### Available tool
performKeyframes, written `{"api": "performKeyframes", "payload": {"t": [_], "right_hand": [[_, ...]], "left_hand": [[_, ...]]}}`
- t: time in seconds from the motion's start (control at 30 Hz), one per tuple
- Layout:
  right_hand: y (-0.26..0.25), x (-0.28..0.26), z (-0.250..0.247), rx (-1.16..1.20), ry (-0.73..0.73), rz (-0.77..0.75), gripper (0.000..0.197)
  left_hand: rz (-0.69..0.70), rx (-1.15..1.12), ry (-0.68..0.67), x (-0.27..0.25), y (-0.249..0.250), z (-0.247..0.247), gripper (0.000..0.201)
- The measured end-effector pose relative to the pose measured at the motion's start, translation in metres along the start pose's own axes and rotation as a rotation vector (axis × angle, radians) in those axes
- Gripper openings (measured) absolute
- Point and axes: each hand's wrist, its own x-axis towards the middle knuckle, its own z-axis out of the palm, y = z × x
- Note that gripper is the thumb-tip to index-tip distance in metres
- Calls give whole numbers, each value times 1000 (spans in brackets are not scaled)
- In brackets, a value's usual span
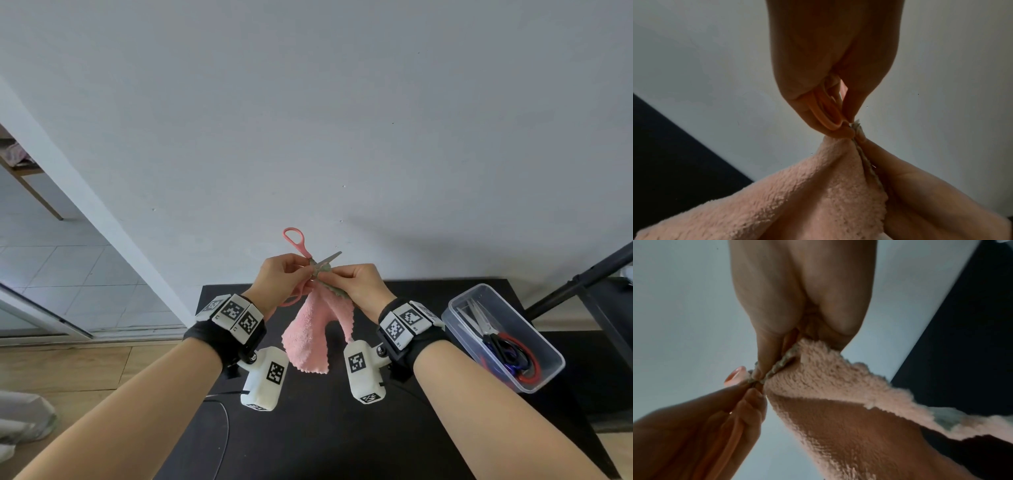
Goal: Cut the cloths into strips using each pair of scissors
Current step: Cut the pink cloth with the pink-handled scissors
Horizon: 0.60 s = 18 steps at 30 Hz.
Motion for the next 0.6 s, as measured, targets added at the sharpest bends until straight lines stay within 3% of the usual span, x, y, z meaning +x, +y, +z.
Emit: {"api": "performKeyframes", "payload": {"t": [0.2,0.27,0.37,0.47,0.6], "right_hand": [[-7,1,-2,-157,-18,-21,18],[-4,0,-11,-185,1,-13,22],[10,-3,-34,-215,84,-2,26],[16,-4,-41,-86,115,8,25],[5,0,-25,72,78,16,20]], "left_hand": [[13,65,64,-1,2,-2,8],[29,11,139,2,8,-13,2],[64,-94,238,11,23,-46,10],[84,-41,184,10,27,-62,8],[37,-4,121,5,16,-48,5]]}}
